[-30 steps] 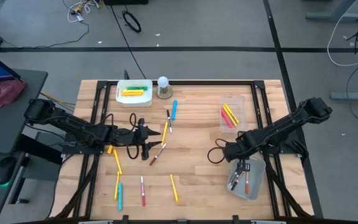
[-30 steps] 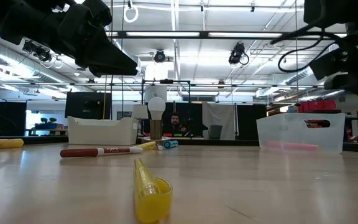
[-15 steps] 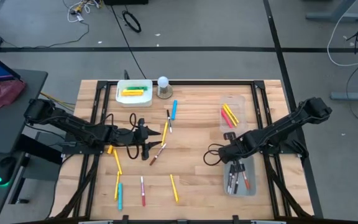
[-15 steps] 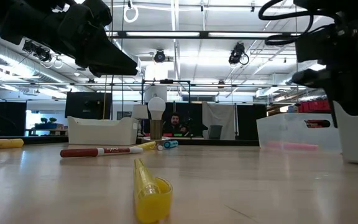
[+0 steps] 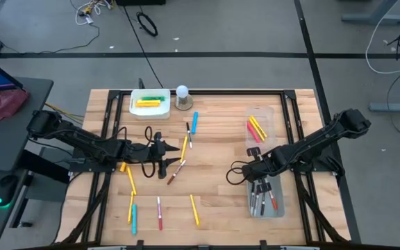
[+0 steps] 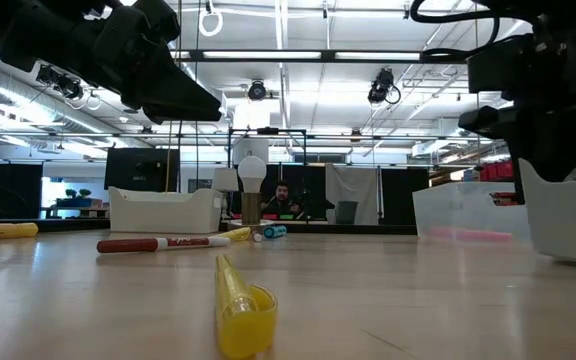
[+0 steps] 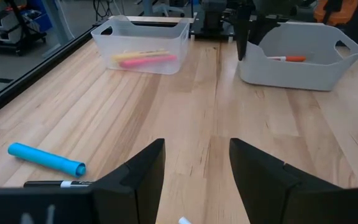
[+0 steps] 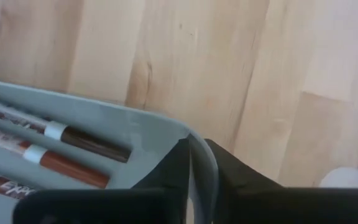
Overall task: Pick & Place Markers
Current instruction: Adjust the gray bin on the table, then put the yellow pen into the transparent bin
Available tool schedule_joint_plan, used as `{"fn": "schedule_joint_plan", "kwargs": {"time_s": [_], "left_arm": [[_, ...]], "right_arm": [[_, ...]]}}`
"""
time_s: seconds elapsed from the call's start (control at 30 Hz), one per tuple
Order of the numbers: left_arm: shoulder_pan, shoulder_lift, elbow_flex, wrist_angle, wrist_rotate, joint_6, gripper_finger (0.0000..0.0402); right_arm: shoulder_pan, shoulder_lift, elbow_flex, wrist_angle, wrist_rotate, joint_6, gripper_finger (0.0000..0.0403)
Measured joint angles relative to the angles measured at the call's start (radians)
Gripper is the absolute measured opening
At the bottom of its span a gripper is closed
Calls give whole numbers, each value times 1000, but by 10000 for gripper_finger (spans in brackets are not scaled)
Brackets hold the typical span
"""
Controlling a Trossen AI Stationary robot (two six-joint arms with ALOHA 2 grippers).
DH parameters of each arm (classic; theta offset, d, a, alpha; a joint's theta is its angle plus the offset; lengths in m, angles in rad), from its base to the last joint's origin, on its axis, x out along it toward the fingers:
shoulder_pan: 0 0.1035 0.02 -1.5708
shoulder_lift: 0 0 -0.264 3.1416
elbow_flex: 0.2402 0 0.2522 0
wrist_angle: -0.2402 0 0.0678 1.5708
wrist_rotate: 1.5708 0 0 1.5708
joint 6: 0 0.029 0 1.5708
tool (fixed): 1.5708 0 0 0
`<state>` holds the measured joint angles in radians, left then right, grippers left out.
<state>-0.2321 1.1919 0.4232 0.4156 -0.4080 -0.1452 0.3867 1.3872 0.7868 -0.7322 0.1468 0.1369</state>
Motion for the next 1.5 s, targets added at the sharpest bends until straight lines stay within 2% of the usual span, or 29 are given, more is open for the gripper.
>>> {"fn": "schedule_joint_plan", "kwargs": {"time_s": [0.23, 0.43, 0.67, 0.8, 0.97, 1.07, 1.27, 1.5], "left_arm": [[0, 0, 0, 0, 0, 0, 186], [0, 0, 0, 0, 0, 0, 186], [0, 0, 0, 9, 0, -1, 186], [0, 0, 0, 38, 0, -1, 186], [0, 0, 0, 56, 1, -1, 186], [0, 0, 0, 71, 1, -1, 186], [0, 0, 0, 118, 1, 12, 186], [18, 0, 1, 136, 1, 20, 186]], "right_arm": [[0, 0, 0, 13, 78, 9, 122], [0, -8, 58, -2, 78, -2, 182], [0, -26, 204, -29, 76, 65, 201], [0, -26, 233, 60, 73, 90, 195], [-8, -26, 157, 409, 86, 72, 184], [-23, -26, 89, 529, 26, 120, 174], [-90, -16, 49, 375, -63, 332, 122], [-139, 17, 48, 163, -151, 354, 16]]}}
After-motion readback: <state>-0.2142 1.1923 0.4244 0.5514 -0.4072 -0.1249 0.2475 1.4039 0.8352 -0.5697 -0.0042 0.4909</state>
